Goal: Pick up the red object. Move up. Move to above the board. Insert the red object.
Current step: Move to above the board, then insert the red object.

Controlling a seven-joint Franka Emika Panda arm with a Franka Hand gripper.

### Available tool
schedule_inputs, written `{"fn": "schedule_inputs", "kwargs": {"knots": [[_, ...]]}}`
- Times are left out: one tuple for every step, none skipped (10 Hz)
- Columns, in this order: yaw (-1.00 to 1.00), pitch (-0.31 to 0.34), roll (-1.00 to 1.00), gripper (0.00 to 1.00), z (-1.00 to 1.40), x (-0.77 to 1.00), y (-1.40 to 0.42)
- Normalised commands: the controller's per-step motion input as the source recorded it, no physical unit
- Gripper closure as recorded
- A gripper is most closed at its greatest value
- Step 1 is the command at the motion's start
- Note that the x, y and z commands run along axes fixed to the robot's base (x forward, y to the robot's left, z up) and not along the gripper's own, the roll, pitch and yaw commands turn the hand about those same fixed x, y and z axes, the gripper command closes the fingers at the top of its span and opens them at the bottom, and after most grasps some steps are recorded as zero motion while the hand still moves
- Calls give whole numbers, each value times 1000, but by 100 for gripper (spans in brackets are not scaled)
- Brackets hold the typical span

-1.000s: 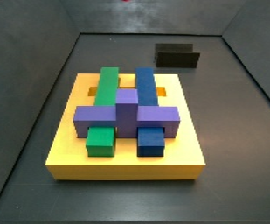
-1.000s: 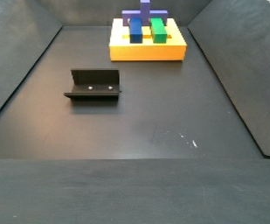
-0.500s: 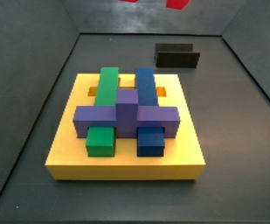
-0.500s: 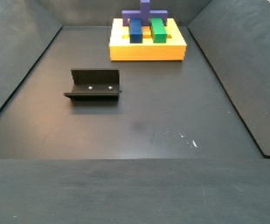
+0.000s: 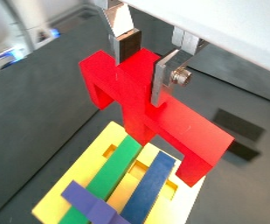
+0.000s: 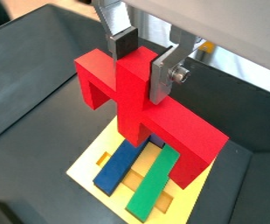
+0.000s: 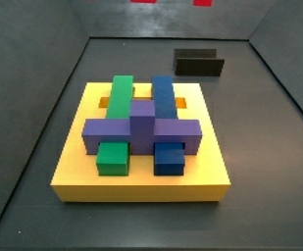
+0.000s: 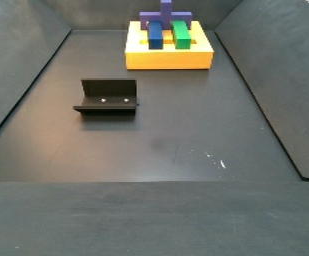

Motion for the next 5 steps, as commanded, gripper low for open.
{"fn": "schedule_inputs", "kwargs": {"knots": [[435,193,68,100,27,80,-40],[268,155,64,100,25,73,-34],[-180,-3,-111,100,-180,89,14],[-211,-13,-117,100,-229,94,31],[-180,-73,-99,100,-311,103,0]]}}
